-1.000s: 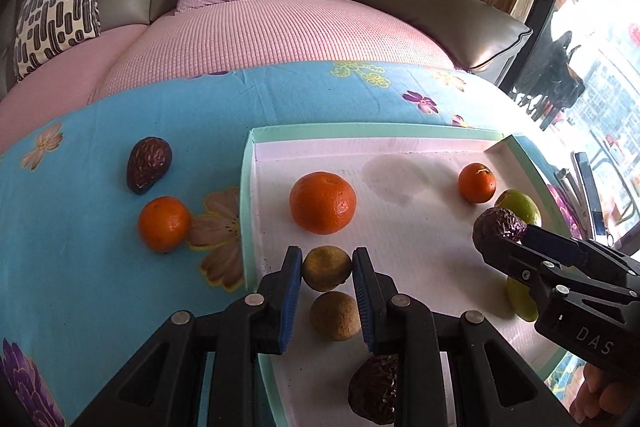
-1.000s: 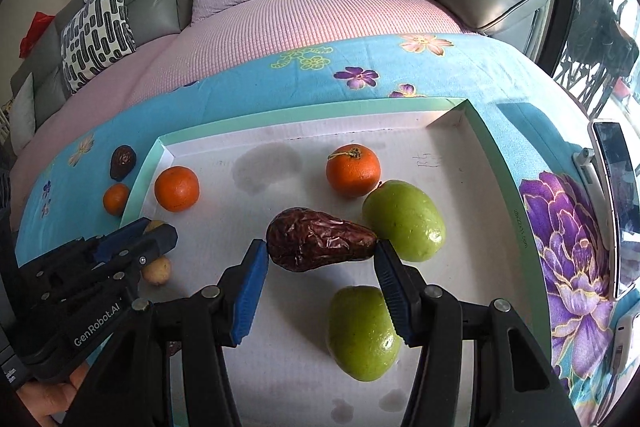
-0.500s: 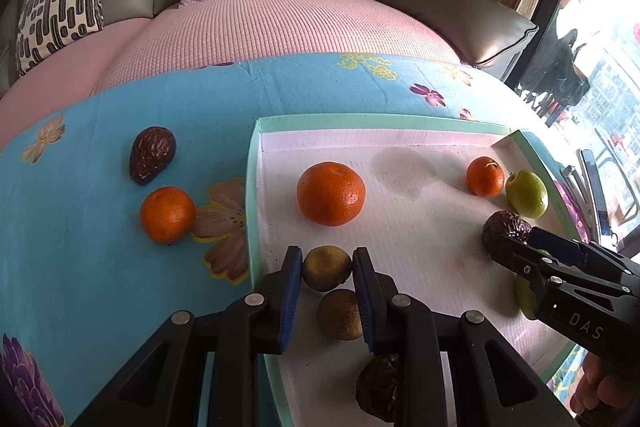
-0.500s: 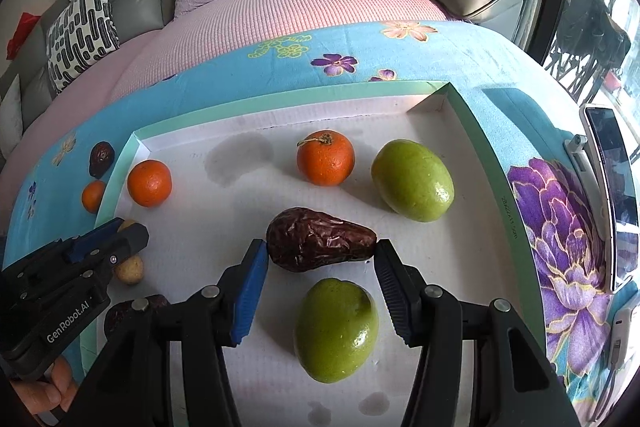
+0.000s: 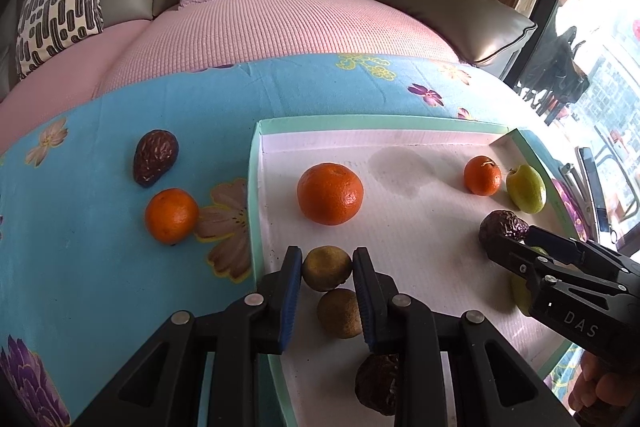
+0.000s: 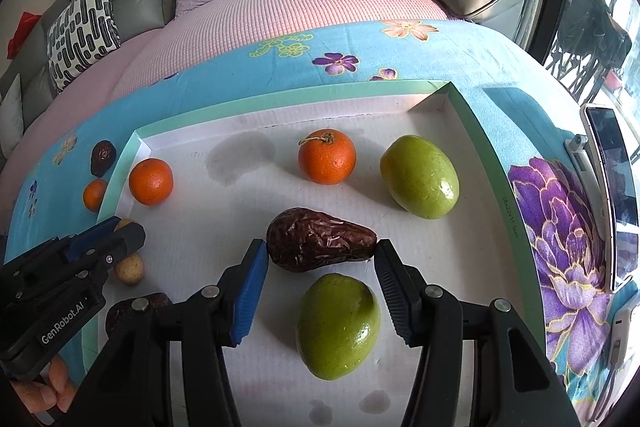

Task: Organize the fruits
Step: 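Lower both fruits into the tray and open both tools, then withdraw both open tools from the tray toward the bedspread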

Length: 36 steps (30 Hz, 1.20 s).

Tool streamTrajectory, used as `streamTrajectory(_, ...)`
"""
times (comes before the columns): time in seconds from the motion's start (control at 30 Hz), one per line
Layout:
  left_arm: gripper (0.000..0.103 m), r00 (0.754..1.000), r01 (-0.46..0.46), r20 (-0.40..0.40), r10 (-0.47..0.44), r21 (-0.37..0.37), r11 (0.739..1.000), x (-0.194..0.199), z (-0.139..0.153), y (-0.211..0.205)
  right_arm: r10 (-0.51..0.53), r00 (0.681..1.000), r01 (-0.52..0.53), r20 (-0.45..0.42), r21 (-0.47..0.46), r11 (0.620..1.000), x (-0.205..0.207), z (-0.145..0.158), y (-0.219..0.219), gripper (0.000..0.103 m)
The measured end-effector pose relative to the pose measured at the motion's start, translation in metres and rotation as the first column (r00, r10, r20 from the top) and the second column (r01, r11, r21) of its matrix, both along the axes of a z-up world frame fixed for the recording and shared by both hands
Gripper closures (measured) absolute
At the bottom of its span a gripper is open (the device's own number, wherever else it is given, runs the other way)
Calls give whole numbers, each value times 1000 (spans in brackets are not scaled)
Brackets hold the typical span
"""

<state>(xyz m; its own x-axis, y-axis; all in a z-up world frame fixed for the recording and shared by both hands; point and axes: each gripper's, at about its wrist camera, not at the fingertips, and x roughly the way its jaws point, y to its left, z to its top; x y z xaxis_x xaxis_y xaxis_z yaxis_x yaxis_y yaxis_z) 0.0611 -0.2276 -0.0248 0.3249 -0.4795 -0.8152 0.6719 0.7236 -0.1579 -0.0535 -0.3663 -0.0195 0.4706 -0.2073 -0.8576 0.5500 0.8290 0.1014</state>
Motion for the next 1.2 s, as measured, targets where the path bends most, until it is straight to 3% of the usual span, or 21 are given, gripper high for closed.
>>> streamTrajectory(0.7,74,998,1,60,1,-37,999,-10,36,18,19,996,-13,88,-76,997,-13,41,11,45)
streamTrajectory(1.2,74,997,-67,45,67,-6,998,1,29,33,20,998,-15,66,-78,997,-12,36,12,41)
